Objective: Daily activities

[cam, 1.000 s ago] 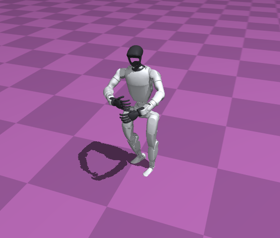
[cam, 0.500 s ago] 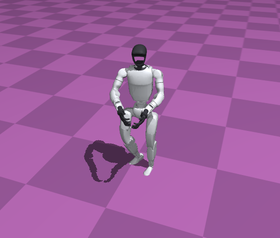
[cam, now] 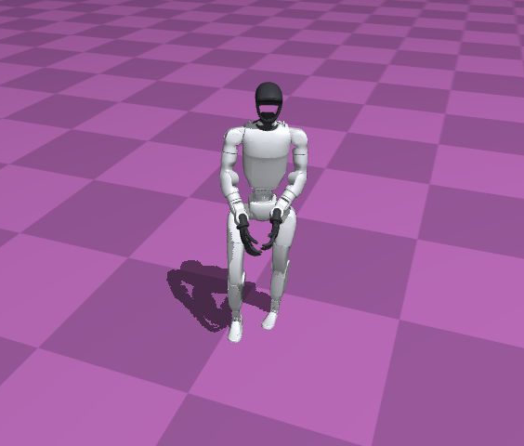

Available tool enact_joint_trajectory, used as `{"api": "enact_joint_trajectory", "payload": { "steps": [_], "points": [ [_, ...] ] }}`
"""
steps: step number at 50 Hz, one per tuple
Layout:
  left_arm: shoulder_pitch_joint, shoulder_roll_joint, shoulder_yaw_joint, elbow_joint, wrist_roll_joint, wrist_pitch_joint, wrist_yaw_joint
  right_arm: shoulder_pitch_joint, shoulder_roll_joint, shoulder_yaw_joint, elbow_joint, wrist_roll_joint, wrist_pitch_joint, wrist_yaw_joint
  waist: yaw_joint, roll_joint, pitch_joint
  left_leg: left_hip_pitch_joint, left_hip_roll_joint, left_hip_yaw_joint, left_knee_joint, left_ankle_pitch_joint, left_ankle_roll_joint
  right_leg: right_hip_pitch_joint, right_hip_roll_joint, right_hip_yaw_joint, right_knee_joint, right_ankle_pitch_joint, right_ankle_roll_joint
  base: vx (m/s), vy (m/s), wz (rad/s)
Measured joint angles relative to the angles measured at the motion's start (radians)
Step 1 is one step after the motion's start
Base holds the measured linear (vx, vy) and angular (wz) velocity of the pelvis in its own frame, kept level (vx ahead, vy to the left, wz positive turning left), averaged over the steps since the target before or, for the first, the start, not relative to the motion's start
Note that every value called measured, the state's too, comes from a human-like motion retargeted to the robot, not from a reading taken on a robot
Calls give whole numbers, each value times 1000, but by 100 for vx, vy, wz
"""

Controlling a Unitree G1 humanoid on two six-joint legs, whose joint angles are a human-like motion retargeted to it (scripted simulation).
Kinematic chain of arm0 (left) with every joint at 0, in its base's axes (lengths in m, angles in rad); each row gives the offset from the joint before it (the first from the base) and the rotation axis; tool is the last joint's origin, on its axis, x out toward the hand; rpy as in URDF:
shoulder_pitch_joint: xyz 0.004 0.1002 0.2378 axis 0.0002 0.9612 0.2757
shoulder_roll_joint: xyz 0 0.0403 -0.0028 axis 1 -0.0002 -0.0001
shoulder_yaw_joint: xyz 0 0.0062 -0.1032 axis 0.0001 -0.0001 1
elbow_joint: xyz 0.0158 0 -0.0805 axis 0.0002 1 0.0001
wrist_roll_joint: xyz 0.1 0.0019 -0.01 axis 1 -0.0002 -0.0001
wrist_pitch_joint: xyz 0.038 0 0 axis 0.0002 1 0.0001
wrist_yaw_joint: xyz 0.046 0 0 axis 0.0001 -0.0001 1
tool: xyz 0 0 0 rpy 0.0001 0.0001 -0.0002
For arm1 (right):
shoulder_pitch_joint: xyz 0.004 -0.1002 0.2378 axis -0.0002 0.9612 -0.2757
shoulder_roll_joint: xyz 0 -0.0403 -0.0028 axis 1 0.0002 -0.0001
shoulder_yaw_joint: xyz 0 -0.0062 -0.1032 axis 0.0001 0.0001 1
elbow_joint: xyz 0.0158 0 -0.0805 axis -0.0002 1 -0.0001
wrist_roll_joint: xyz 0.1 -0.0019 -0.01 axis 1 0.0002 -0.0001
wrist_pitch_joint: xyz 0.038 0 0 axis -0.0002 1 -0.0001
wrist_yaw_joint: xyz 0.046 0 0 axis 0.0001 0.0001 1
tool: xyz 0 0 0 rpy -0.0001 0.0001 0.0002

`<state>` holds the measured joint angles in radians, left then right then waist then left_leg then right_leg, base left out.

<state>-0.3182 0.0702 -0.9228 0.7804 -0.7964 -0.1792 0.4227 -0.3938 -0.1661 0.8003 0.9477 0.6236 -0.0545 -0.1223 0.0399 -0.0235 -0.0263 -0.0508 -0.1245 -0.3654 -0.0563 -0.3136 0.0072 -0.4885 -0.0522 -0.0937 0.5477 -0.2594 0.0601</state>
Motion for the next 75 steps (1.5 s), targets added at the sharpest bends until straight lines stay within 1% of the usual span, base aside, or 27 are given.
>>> {"api": "enact_joint_trajectory", "payload": {
  "steps": [5,10,18,28,42,56,75],
  "points": [
    [10,8,4,-8,25,-8,-13,0,-7,-13,-8,-44,-1,-4,1,9,-29,-4,6,-18,1,-22,12,7,26,24,-96,38,-4,11,-5,15],
    [-8,5,10,0,60,-1,-29,-16,-11,-25,-16,-86,-3,-15,4,24,-51,5,22,-37,3,-60,28,31,42,19,-128,-7,-41,15,-8,9],
    [-47,-16,9,59,142,19,-64,-62,-7,-36,-4,-138,-1,-24,-1,51,-61,18,41,-39,37,-94,23,67,63,10,-139,-39,-60,11,-6,8],
    [-63,-42,-1,103,252,30,-79,-69,-12,-50,24,-208,0,-32,1,70,-62,31,46,-40,71,-119,23,103,71,12,-152,-44,-62,1,0,1],
    [-96,-64,-21,126,388,36,-108,-83,-35,-49,70,-307,4,-20,14,69,-63,53,38,-57,64,-110,27,119,58,14,-137,-39,-60,0,0,0],
    [-110,-63,-26,120,454,42,-125,-90,-48,-43,90,-369,17,-4,29,62,-64,65,30,-73,55,-101,33,122,48,18,-120,-43,-57,0,0,0],
    [-111,-44,-48,101,522,40,-88,-100,-42,-49,85,-391,19,-30,45,61,-62,64,30,-91,57,-109,31,117,42,13,-98,-72,-64,0,0,0]
  ]
}}
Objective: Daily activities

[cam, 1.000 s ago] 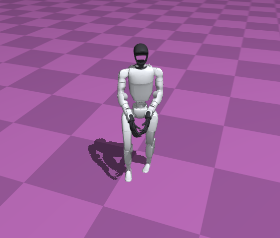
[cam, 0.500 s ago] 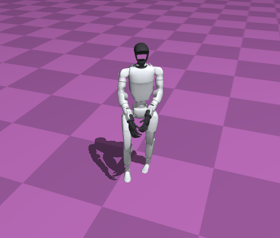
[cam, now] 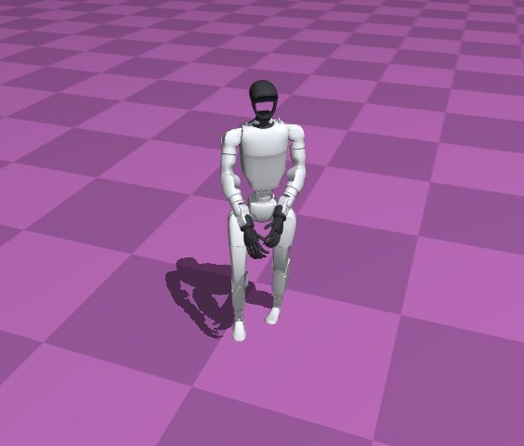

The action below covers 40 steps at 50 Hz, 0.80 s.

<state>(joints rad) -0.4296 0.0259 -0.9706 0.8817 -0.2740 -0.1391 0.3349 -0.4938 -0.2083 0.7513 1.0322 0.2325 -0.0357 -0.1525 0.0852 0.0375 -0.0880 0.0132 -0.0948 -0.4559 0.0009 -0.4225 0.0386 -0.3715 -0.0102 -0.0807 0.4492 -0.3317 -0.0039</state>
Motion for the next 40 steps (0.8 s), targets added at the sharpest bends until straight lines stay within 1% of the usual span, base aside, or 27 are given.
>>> {"api": "enact_joint_trajectory", "payload": {
  "steps": [25,40],
  "points": [
    [11,17,-17,-1,58,-1,27,-9,13,-13,-26,5,3,-16,-3,14,-3,15,25,-10,-29,12,-22,26,11,-20,-36,0,-2,0,0,0],
    [1,12,-28,10,101,-4,36,-21,15,-12,1,-17,2,-25,0,13,-4,26,35,-12,-50,30,-32,44,17,-19,-66,21,1,0,0,0]
  ]
}}
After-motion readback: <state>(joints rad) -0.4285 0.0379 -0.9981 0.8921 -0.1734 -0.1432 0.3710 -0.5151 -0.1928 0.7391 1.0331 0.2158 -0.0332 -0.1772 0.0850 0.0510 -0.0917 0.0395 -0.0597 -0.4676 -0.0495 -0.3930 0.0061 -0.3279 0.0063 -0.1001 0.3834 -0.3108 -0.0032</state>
